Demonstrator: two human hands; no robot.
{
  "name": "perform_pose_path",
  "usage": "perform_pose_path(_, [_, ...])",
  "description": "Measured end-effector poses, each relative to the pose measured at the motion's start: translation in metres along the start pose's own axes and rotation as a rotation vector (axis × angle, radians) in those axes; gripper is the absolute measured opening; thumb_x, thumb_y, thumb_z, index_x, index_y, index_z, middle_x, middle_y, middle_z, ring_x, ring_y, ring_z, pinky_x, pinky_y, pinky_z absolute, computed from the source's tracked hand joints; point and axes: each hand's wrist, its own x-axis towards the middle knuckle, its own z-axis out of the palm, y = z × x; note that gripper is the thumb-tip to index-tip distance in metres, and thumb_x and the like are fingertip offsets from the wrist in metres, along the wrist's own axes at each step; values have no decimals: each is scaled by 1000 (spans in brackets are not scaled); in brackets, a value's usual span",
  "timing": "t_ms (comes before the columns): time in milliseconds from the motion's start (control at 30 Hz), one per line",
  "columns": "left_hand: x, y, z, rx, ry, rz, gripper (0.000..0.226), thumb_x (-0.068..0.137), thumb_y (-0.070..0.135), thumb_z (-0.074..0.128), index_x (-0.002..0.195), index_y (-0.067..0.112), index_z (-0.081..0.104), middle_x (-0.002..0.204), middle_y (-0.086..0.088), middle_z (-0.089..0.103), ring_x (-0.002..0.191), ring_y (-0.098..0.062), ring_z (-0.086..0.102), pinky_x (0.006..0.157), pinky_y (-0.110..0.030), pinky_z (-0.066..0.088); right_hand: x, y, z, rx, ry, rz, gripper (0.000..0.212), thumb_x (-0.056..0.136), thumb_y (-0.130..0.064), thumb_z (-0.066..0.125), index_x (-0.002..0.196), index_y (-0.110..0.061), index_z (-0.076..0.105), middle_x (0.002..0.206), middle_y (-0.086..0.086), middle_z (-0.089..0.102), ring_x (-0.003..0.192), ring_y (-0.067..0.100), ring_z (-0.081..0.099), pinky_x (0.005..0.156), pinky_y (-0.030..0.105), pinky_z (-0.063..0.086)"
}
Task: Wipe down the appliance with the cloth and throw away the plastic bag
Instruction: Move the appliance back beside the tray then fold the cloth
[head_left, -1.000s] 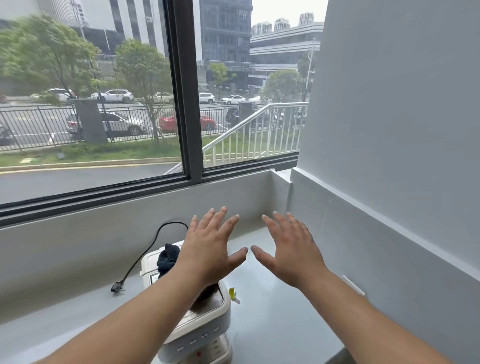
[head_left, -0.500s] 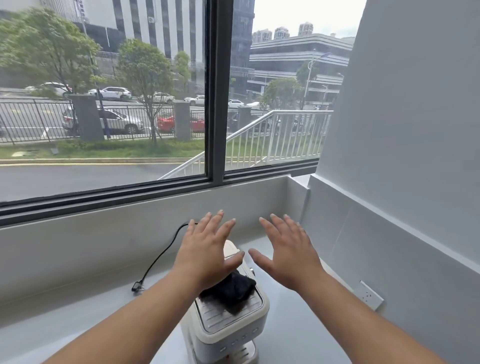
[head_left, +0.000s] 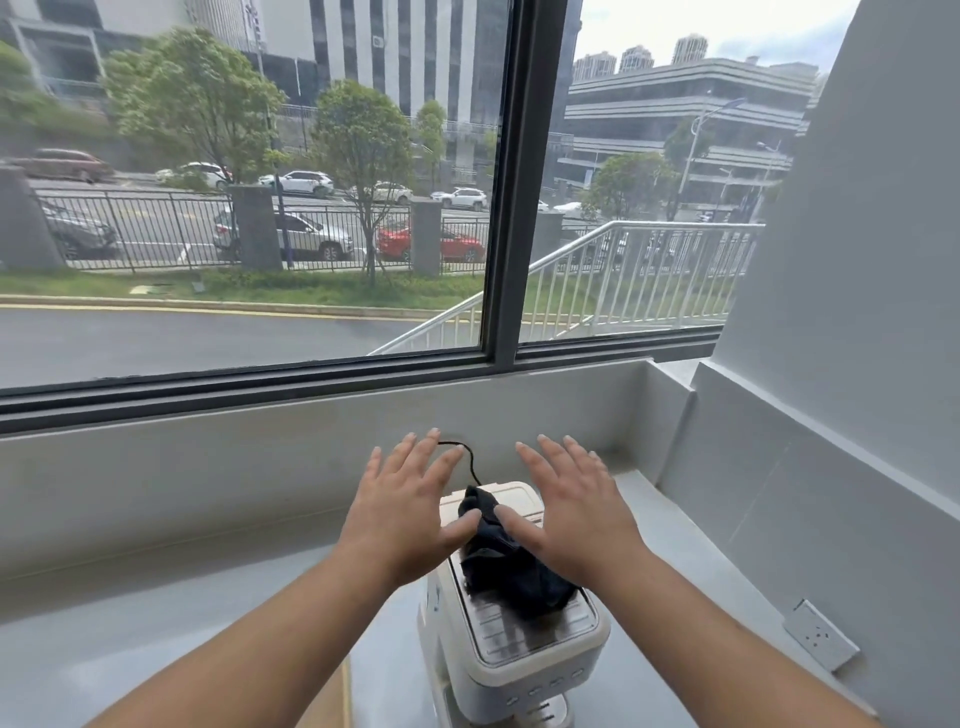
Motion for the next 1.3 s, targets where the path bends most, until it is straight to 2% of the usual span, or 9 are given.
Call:
perform_pose_path(367, [-27, 2, -21, 131, 18, -174, 90, 86, 85, 26, 163, 41, 15, 176, 5, 6, 161, -20, 3, 130, -51, 2, 20, -6, -1, 126, 19, -185, 90, 86, -85, 23, 162, -37, 20, 170, 0, 23, 158, 28, 10, 127, 50, 9])
perform_pose_path(533, [-45, 12, -25, 158, 25, -292, 96, 79, 86, 17, 163, 41, 17, 175, 6, 7, 161, -19, 4, 130, -51, 4, 22, -8, 1, 168, -5, -283, 91, 86, -84, 23, 162, -36, 17, 171, 0, 21, 158, 28, 9, 127, 49, 8])
perform_pose_path(667, [-64, 15, -26, 209, 27, -360, 93, 81, 85, 21, 163, 42, 17, 175, 6, 8, 161, -19, 5, 130, -50, 5, 21, -16, 4, 227, -10, -351, 90, 86, -83, 26, 162, -35, 19, 170, 1, 22, 158, 29, 10, 127, 49, 9])
perform_pose_path(867, [-97, 14, -35, 262, 35, -470, 98, 76, 86, 14, 163, 42, 17, 175, 6, 7, 161, -18, 4, 130, -49, 3, 16, -40, 11, 272, -23, -447, 92, 84, -85, 24, 162, -35, 21, 170, 2, 24, 157, 29, 12, 127, 50, 11])
perform_pose_path(1300, [-151, -22, -39, 246, 64, -628, 93, 80, 83, 22, 163, 41, 21, 175, 6, 10, 161, -19, 5, 130, -51, 3, 20, -106, 25, 301, -36, -614, 90, 86, -86, 24, 161, -36, 22, 169, 2, 26, 157, 30, 14, 127, 50, 11])
